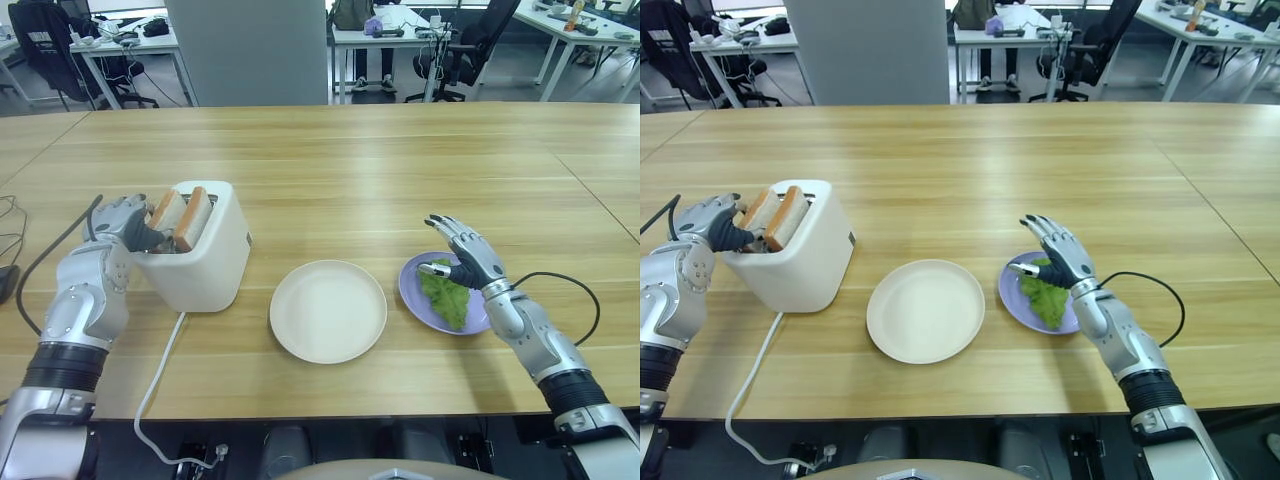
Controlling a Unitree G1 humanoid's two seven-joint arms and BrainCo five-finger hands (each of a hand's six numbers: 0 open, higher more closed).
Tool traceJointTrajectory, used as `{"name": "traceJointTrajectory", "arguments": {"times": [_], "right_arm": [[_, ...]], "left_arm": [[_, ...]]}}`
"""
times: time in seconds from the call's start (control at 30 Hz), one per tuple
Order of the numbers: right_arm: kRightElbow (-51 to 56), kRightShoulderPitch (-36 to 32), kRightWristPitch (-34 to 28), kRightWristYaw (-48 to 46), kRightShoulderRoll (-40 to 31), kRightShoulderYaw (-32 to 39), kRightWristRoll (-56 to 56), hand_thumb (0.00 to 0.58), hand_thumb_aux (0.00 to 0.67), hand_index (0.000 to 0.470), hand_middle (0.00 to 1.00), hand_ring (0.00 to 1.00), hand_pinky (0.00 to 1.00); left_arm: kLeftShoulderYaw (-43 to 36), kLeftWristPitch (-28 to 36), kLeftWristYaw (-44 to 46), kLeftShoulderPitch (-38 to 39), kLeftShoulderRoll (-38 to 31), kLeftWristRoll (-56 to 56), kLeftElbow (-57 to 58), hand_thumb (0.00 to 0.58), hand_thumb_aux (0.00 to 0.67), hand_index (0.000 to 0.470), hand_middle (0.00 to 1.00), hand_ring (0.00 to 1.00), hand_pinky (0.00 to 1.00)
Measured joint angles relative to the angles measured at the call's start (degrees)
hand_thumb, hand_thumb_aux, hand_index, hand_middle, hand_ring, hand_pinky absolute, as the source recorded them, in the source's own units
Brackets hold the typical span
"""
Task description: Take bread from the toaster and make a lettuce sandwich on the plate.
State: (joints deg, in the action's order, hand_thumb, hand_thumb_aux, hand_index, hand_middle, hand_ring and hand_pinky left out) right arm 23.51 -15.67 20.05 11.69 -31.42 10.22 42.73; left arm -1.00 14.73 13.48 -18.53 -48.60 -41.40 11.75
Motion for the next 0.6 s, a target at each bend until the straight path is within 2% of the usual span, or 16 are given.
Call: {"name": "traceJointTrajectory", "arguments": {"times": [0.03,0.07,0.1,0.13,0.17,0.33,0.5,0.53,0.57,0.6], "right_arm": [[0.07,0.00,-0.93,-0.02,-0.48,0.47,0.94,0.000,0.000,0.000,0.00,0.00,0.00],[0.21,0.00,-2.23,-0.22,-1.18,1.04,1.96,0.000,0.000,0.000,0.00,0.00,0.00],[0.33,0.00,-3.37,-0.62,-1.91,1.49,2.90,0.000,0.000,0.000,0.00,0.00,0.00],[0.40,0.03,-4.60,-1.03,-2.56,1.83,3.83,0.000,0.000,0.000,0.00,0.00,0.00],[0.41,0.03,-5.84,-1.51,-3.22,2.25,4.49,0.000,0.000,0.000,0.00,0.00,0.00],[-0.04,0.62,-10.54,-5.72,-6.47,3.90,7.09,0.000,0.000,0.000,0.00,0.00,0.00],[-4.77,3.46,-13.83,-11.42,-10.10,4.98,8.69,0.000,0.000,0.000,0.00,0.00,0.00],[-6.83,4.66,-14.42,-12.84,-10.91,5.15,9.10,0.120,0.074,0.051,0.00,0.00,0.00],[-7.49,5.06,-14.55,-13.42,-11.22,5.38,9.36,0.120,0.074,0.051,0.00,0.00,0.00],[-9.04,5.87,-14.85,-14.51,-11.77,5.57,9.64,0.271,0.181,0.124,0.00,0.00,0.00]], "left_arm": [[0.30,0.12,-0.51,0.12,0.13,0.41,-0.04,0.580,0.670,0.460,0.73,0.73,0.73],[0.91,0.25,-1.13,0.27,0.37,0.91,-0.15,0.580,0.670,0.460,0.81,0.81,0.81],[1.49,0.32,-1.84,0.41,0.59,1.33,-0.42,0.580,0.670,0.460,0.81,0.81,0.81],[1.99,0.33,-2.59,0.56,0.73,1.81,-0.73,0.580,0.670,0.460,0.95,0.95,0.95],[2.39,0.33,-3.37,0.71,0.93,2.05,-1.05,0.580,0.670,0.460,1.00,1.00,1.00],[5.46,0.54,-7.13,2.18,2.38,3.93,-4.94,0.580,0.670,0.460,1.00,1.00,1.00],[9.33,0.53,-10.27,2.32,2.58,5.20,-10.43,0.580,0.670,0.460,1.00,1.00,1.00],[10.09,0.50,-10.93,2.31,2.62,5.37,-11.92,0.580,0.670,0.460,1.00,1.00,1.00],[10.57,0.42,-11.19,2.30,2.64,5.42,-12.62,0.580,0.670,0.460,1.00,1.00,1.00],[11.26,0.36,-11.83,2.18,2.64,5.58,-14.04,0.580,0.670,0.460,1.00,1.00,1.00]]}}
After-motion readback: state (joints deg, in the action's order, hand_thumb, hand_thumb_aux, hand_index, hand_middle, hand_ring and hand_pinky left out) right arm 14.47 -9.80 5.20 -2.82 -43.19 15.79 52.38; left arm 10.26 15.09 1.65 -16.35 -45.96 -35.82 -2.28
